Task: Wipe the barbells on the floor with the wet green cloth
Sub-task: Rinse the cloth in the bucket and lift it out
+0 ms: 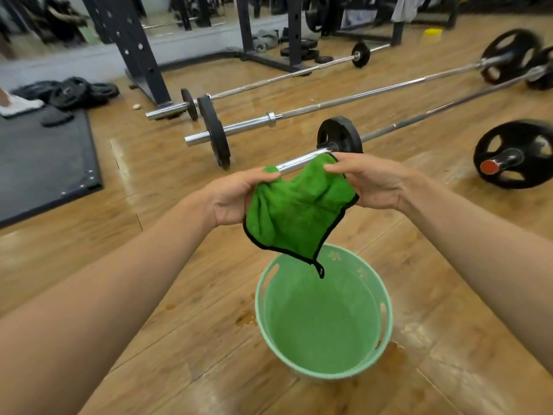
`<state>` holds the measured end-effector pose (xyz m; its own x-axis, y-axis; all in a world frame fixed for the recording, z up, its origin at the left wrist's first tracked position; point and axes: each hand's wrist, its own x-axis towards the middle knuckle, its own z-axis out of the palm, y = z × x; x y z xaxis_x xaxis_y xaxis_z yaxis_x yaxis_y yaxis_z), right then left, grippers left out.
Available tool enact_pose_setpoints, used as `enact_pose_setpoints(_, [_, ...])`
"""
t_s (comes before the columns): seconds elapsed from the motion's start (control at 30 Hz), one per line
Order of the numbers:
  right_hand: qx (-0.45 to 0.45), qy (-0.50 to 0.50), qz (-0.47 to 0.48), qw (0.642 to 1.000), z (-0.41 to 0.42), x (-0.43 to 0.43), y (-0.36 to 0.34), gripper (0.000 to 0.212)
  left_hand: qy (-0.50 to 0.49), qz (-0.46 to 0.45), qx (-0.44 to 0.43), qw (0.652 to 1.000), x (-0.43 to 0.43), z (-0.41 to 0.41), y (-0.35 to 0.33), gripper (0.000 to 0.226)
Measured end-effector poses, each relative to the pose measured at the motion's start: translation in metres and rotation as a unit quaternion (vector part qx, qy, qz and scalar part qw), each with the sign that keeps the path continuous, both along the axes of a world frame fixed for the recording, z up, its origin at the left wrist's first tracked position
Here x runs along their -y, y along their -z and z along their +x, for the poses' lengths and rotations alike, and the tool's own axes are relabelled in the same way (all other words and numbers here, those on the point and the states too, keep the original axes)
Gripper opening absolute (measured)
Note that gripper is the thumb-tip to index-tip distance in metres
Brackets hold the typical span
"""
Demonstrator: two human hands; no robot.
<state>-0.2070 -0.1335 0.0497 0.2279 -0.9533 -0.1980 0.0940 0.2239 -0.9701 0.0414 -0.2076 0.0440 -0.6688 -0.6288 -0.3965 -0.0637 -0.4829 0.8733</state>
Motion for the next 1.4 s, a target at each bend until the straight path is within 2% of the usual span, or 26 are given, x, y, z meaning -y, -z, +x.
enact_pose_setpoints(0.07, [0.053,-0.028,0.007,0.998,-0.007,-0.004,0.001,0.045,-0.065,0.012,-0.119,0.991,0.005,0.006,-0.009,0.020])
enact_pose_setpoints(0.17, [-0.011,0.016,0.019,1.000,-0.005,0.001,0.003,0.036,-0.069,-0.014,-0.222,0.973,0.006,0.015,-0.016,0.040])
enact_pose_setpoints(0.23, [-0.034,0.065,0.020,0.997,0.002,0.005,0.002,0.026,-0.052,-0.031,-0.231,0.971,0.005,0.016,-0.017,0.064])
enact_pose_setpoints(0.3, [0.000,0.113,0.019,0.993,0.007,0.007,0.004,0.018,-0.046,-0.044,-0.246,0.967,0.003,0.014,-0.015,0.073])
enact_pose_setpoints(0.4, [0.073,0.128,0.032,0.989,0.011,0.005,0.008,0.028,-0.040,-0.056,-0.254,0.965,0.000,0.009,-0.015,0.088])
enact_pose_setpoints(0.5, [0.064,0.173,0.029,0.982,0.016,0.003,0.008,0.025,-0.036,-0.073,-0.227,0.970,0.000,0.009,-0.011,0.102])
enact_pose_setpoints(0.63, [0.110,0.213,0.021,0.971,0.016,0.003,0.007,0.018,-0.052,-0.061,-0.218,0.973,0.000,0.012,-0.001,0.079])
enact_pose_setpoints(0.7, [0.073,0.190,0.030,0.979,0.015,-0.001,0.008,0.019,-0.058,-0.049,-0.228,0.971,0.002,0.015,0.004,0.067])
enact_pose_setpoints(0.8, [0.002,0.130,-0.005,0.992,0.018,-0.005,0.017,0.020,-0.081,-0.039,-0.235,0.968,0.001,0.016,0.006,0.046])
enact_pose_setpoints(0.93, [0.029,0.088,-0.056,0.994,0.023,-0.007,0.018,0.050,-0.090,-0.044,-0.229,0.968,-0.003,0.014,-0.001,0.049])
enact_pose_setpoints(1.07, [0.034,0.136,-0.035,0.990,0.024,-0.002,0.016,0.042,-0.071,-0.035,-0.225,0.971,0.002,0.023,-0.003,0.062])
enact_pose_setpoints(1.1, [0.032,0.156,-0.033,0.987,0.024,-0.001,0.016,0.041,-0.065,-0.020,-0.216,0.974,0.002,0.025,-0.003,0.058])
enact_pose_setpoints(1.17, [0.048,0.195,-0.033,0.979,0.024,0.000,0.015,0.050,-0.066,-0.003,-0.182,0.981,0.003,0.026,-0.005,0.041])
enact_pose_setpoints(1.3, [0.136,0.217,0.007,0.967,0.008,0.004,0.012,0.090,-0.105,-0.056,-0.037,0.992,0.011,0.023,-0.002,0.020])
enact_pose_setpoints(1.33, [0.140,0.213,0.015,0.967,0.004,0.004,0.013,0.097,-0.130,-0.065,-0.011,0.989,0.014,0.023,0.001,0.017])
enact_pose_setpoints(1.4, [0.087,0.224,0.011,0.971,-0.002,0.005,0.017,0.098,-0.176,-0.065,0.018,0.982,0.016,0.022,0.004,0.019])
